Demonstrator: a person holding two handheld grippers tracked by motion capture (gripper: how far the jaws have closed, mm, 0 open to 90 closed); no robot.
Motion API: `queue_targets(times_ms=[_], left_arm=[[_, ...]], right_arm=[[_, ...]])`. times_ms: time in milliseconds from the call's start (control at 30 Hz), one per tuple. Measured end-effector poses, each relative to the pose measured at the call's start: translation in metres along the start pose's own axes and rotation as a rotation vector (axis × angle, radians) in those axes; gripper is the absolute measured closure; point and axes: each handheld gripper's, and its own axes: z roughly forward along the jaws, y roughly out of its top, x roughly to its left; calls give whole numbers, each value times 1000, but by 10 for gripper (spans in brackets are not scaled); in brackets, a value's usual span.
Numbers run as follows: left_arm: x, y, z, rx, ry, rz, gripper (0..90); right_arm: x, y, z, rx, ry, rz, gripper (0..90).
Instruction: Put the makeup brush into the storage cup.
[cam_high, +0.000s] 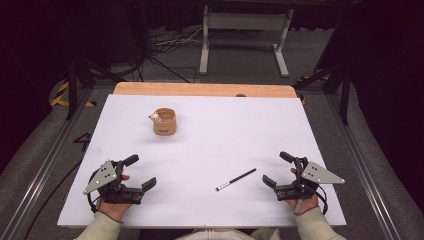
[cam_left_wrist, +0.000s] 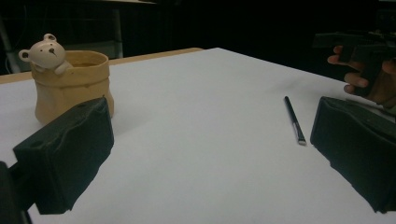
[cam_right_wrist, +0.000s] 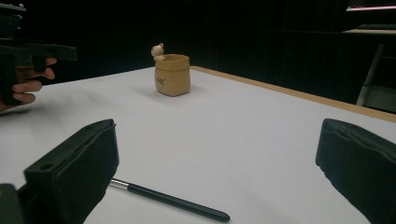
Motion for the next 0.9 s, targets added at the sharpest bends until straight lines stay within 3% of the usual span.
queue_targets(times_ms=[333, 600, 800, 900], left_arm=[[-4, 1, 2, -16, -11, 58, 22], [-6, -1, 3, -51, -36, 117, 29], [-5, -3, 6, -56, -56, 130, 26], [-4, -3, 8, -48, -59, 112, 26]], right_arm=[[-4, 0, -2, -15, 6, 23, 0], [-2, 4, 1, -44, 21, -19, 0], [-1, 5, 3, -34, 34, -18, 0], [1, 7, 5, -37, 40, -27, 0]])
